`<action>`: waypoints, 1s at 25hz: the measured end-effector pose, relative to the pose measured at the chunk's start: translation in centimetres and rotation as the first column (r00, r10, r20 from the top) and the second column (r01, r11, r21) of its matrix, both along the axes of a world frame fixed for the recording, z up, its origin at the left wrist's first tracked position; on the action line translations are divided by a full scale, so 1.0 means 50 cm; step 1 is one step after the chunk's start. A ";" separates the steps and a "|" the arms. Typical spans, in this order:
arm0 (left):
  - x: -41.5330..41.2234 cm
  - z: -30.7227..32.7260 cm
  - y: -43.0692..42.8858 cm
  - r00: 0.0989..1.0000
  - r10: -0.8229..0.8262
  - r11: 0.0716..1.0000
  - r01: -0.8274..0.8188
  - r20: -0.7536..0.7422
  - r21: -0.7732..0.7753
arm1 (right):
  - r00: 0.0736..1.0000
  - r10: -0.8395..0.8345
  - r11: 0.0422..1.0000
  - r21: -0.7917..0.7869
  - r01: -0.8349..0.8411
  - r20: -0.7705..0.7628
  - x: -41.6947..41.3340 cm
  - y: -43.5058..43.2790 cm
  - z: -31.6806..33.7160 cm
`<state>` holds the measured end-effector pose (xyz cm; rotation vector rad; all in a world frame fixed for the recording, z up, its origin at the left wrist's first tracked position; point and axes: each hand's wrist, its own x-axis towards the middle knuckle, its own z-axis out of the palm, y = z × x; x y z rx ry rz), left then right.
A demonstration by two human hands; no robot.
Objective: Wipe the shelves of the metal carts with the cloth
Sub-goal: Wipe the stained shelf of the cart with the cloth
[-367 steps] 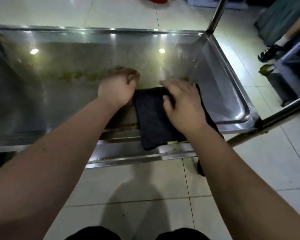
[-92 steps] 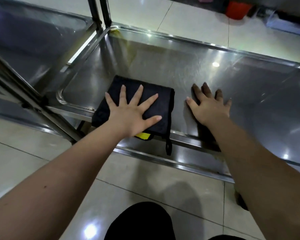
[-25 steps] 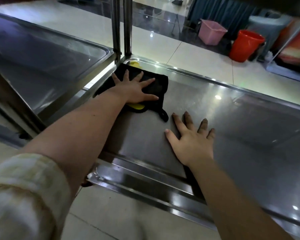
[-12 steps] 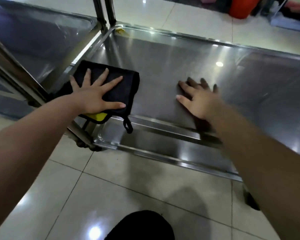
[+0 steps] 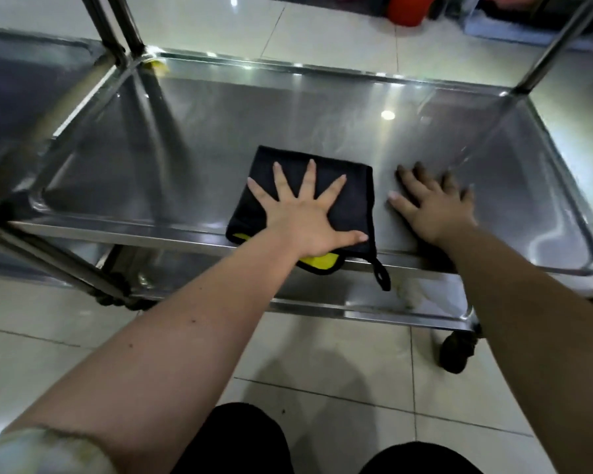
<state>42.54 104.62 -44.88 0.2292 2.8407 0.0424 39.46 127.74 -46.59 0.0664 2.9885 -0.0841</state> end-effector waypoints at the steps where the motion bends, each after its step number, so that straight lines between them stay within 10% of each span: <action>1: 0.001 -0.001 0.041 1.000 -0.013 1.000 0.013 0.004 -0.008 | 1.000 0.000 1.000 -0.005 0.000 -0.011 -0.002 0.002 -0.001; 12: 0.002 0.015 -0.103 0.982 0.190 0.982 -0.190 0.007 0.017 | 0.996 0.088 0.996 -0.022 -0.087 0.018 0.027 0.112 0.022; 25: 0.006 -0.010 0.475 0.994 -0.086 0.993 0.091 -0.065 0.082 | 0.897 -0.442 0.783 -0.498 0.372 -0.025 0.065 0.328 0.017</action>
